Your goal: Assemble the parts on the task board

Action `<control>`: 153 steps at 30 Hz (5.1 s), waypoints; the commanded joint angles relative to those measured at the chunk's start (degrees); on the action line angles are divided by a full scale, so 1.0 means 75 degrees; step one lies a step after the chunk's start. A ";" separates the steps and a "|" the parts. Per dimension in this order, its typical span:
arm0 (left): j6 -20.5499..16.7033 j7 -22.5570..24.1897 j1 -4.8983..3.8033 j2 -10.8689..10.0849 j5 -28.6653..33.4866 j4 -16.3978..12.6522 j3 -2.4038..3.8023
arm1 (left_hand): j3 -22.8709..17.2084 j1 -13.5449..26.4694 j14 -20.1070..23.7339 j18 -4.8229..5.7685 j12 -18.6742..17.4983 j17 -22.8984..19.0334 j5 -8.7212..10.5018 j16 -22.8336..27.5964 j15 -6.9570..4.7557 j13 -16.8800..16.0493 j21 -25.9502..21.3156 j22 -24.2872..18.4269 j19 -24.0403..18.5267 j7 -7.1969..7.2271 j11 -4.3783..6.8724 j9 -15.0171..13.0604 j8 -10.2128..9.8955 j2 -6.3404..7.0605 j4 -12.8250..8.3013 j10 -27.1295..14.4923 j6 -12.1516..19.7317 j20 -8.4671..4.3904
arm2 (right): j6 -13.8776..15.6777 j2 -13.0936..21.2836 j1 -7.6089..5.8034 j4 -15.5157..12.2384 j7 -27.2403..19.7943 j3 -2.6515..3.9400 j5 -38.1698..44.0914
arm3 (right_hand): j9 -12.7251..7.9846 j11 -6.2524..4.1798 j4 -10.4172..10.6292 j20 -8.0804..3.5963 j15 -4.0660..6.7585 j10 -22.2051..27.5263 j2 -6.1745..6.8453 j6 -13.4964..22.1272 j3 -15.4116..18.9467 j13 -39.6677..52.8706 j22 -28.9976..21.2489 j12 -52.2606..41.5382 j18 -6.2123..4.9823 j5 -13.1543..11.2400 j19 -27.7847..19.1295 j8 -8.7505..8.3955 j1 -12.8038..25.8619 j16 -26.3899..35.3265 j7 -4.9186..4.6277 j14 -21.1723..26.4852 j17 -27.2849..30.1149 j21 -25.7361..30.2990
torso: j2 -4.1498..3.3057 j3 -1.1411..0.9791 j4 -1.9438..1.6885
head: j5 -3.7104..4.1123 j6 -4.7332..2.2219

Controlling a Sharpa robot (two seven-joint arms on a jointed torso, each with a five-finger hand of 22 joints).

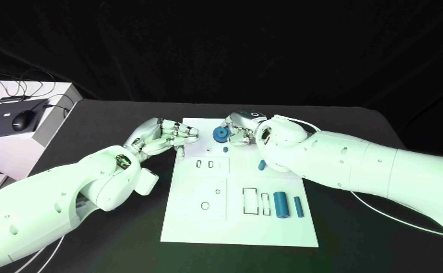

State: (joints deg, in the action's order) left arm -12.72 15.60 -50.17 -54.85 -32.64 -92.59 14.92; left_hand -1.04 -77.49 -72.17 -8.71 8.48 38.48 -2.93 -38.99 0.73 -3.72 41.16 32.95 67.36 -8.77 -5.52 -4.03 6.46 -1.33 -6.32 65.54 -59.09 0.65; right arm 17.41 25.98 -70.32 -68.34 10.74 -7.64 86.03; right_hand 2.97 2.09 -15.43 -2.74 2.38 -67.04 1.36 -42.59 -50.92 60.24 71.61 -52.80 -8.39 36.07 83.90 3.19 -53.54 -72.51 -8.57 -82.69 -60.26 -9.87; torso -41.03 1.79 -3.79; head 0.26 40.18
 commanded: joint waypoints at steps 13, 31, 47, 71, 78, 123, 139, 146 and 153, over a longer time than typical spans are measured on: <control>0.0114 0.0064 0.0004 0.0012 0.0023 0.0004 0.0003 | -0.0014 -0.0021 0.0007 -0.0157 -0.0049 -0.0006 0.0010 -0.0031 -0.0003 0.0001 -0.0050 0.0007 0.0049 -0.0016 0.0010 0.0010 -0.0006 -0.0029 -0.0007 0.0052 0.0032 -0.0015 | -0.0264 0.0111 0.0000 -0.0020 0.0009 0.0001 -0.0041 | 0.0003 0.0001 -0.0091 -0.0045 0.0010 0.0036 -0.0094 0.0019 -0.0249 -0.0001 0.0533 -0.0014 -0.0137 0.0053 0.0112 -0.0041 -0.0109 -0.0039 -0.0209 0.0029 -0.0034 0.0302 | -0.0004 -0.0004 -0.0001 | -0.0010 0.0001; 0.0106 0.0078 0.0006 0.0007 0.0023 0.0015 0.0003 | -0.0014 -0.0021 0.0007 -0.0157 -0.0049 -0.0006 0.0010 -0.0031 -0.0003 0.0001 -0.0050 0.0007 0.0049 -0.0016 0.0010 0.0010 -0.0006 -0.0029 -0.0007 0.0052 0.0032 -0.0015 | -0.0656 0.0386 -0.0002 -0.0330 -0.0081 0.0001 -0.0045 | 0.0025 -0.0029 -0.0127 -0.0081 0.0041 -0.0003 0.0035 -0.0352 -0.0486 0.0021 0.0609 -0.0029 -0.0123 0.0071 0.0118 -0.0015 -0.0235 -0.0029 -0.0160 0.0031 -0.0042 0.0275 | -0.0007 0.0000 0.0006 | -0.0019 0.0019; 0.0095 0.0101 0.0009 0.0012 0.0028 0.0051 0.0003 | -0.0021 -0.0022 0.0015 -0.0157 -0.0056 -0.0017 0.0010 -0.0039 -0.0001 0.0001 -0.0075 0.0045 0.0051 -0.0016 0.0006 0.0011 -0.0005 -0.0022 -0.0018 0.0044 0.0035 -0.0014 | 0.1206 0.0918 -0.0015 -0.0731 -0.0676 0.0042 -0.0323 | 0.0016 -0.0008 -0.0088 -0.0049 0.0006 -0.0028 0.0164 -0.0241 0.0526 -0.0015 0.0563 0.0029 -0.0153 0.0033 0.0114 -0.0025 -0.0830 -0.0010 -0.0229 0.0014 -0.0033 0.0317 | 0.0013 -0.0004 0.0016 | 0.0000 -0.0039; 0.0117 0.0237 0.0141 0.0087 0.0307 0.0434 0.0003 | 0.0011 -0.0190 0.0359 -0.0024 0.0086 -0.0526 0.0012 0.0731 0.0008 -0.0019 -0.0756 -0.0347 -0.0243 0.0075 0.0134 0.0012 0.0019 0.0089 -0.0186 0.0512 -0.0149 0.0078 | 0.0744 0.3176 -0.0166 -0.1089 -0.3906 0.0198 -0.4550 | 0.0102 -0.0021 0.0907 0.0000 0.0017 0.0417 0.0045 -0.1923 0.6762 -0.1838 -0.2103 0.1727 0.0416 -0.4394 -0.0629 0.0089 -0.3347 0.2515 -0.0029 0.0519 0.2482 0.0831 | 0.0145 -0.0147 0.0242 | 0.0264 -0.0242; 0.0115 0.0281 0.0217 0.0142 0.0314 0.0523 0.0004 | 0.0042 -0.0294 0.0240 0.0033 0.0300 -0.0438 0.0009 0.0606 -0.0068 -0.0086 -0.0719 -0.0328 -0.0104 0.0118 0.0235 0.0021 -0.0084 0.0127 -0.0289 0.0745 -0.0195 -0.0018 | 0.0621 0.3319 -0.0096 -0.0382 -0.4074 0.0197 -0.3860 | 0.0100 -0.0064 0.0816 -0.0099 0.0061 0.0430 0.0171 -0.1965 0.6820 -0.1948 -0.2404 0.1339 0.0423 -0.3409 -0.0347 0.0088 -0.3603 0.2286 -0.0006 0.0343 0.2348 0.0748 | 0.0184 -0.0207 0.0337 | 0.0349 -0.0187; 0.0271 0.0208 0.0317 0.0175 0.0010 0.0503 0.0005 | 0.0043 -0.0207 -0.0166 -0.0216 0.2384 0.1710 0.0016 -0.1746 -0.0303 -0.1451 0.1720 0.1831 -0.0083 0.0215 0.0451 0.0012 -0.0233 0.0164 -0.0268 0.0027 -0.0223 -0.0279 | 0.0254 0.1985 0.0438 0.1346 -0.2911 0.0181 -0.2299 | 0.0094 -0.0010 0.1531 0.0083 -0.0103 0.0542 0.0643 -0.1530 0.6516 -0.1022 -0.2591 0.0561 -0.0286 -0.2473 0.0360 0.0055 -0.2995 -0.0745 0.0048 -0.0126 -0.1622 -0.0573 | 0.0128 -0.0259 0.0297 | 0.0369 0.0018; 0.0257 0.0171 0.0317 0.0151 0.0010 0.0495 0.0005 | 0.0020 -0.0204 -0.0199 -0.0234 0.2174 0.1703 0.0012 -0.1605 -0.0299 -0.1236 0.1589 0.1746 -0.0106 0.0205 0.0436 0.0013 -0.0239 0.0137 -0.0268 0.0106 -0.0230 -0.0275 | 0.0097 0.1922 0.0438 0.1305 -0.2905 0.0181 -0.2352 | 0.0100 0.0004 0.1388 0.0078 -0.0104 0.0458 0.0393 -0.1897 0.6578 -0.0925 -0.3412 0.0324 -0.0305 -0.2353 0.0334 0.0063 -0.2833 -0.0636 0.0004 -0.0219 -0.1784 -0.1204 | 0.0125 -0.0262 0.0302 | 0.0328 0.0028; 0.0255 0.0156 0.0317 0.0146 0.0017 0.0487 0.0005 | 0.0018 -0.0189 -0.0207 -0.0239 0.2147 0.1691 0.0011 -0.1567 -0.0297 -0.1203 0.1535 0.1705 -0.0115 0.0205 0.0434 0.0011 -0.0236 0.0116 -0.0255 0.0112 -0.0237 -0.0272 | 0.0109 0.1867 0.0438 0.1327 -0.2898 0.0182 -0.2402 | 0.0097 0.0002 0.1364 0.0077 -0.0103 0.0457 0.0188 -0.1913 0.6583 -0.0907 -0.3494 0.0335 -0.0305 -0.2024 0.0330 0.0059 -0.2722 -0.0646 -0.0012 -0.0220 -0.1780 -0.1258 | 0.0125 -0.0260 0.0299 | 0.0308 0.0027; 0.0258 0.0138 0.0317 0.0141 0.0021 0.0478 0.0005 | 0.0019 -0.0177 -0.0215 -0.0239 0.2140 0.1688 0.0011 -0.1554 -0.0297 -0.1189 0.1514 0.1691 -0.0114 0.0203 0.0433 0.0012 -0.0238 0.0107 -0.0244 0.0116 -0.0235 -0.0273 | 0.0103 0.1812 0.0436 0.1382 -0.2893 0.0182 -0.2420 | 0.0095 -0.0003 0.1303 0.0072 -0.0098 0.0464 0.0010 -0.1921 0.6524 -0.0893 -0.3542 0.0344 -0.0301 -0.1723 0.0325 0.0057 -0.2616 -0.0653 -0.0024 -0.0219 -0.1778 -0.1289 | 0.0120 -0.0263 0.0308 | 0.0292 0.0019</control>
State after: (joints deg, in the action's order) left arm -11.85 16.41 -47.83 -53.81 -32.25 -88.86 14.94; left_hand -0.65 -79.09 -73.42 -8.92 24.84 51.23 -2.93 -51.03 -1.53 -12.72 52.78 45.71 66.83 -7.31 -2.20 -3.97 4.97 -0.24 -8.29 66.09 -60.75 -1.31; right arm 18.57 39.64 -67.05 -58.08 -11.14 -6.30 68.18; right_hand 3.66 2.27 -5.39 -2.32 1.56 -63.37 1.96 -55.91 -2.01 53.50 45.08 -50.12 -9.35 22.76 83.90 3.54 -73.29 -77.38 -7.98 -83.73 -73.68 -19.26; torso -40.11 -0.17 -1.51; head 2.49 40.31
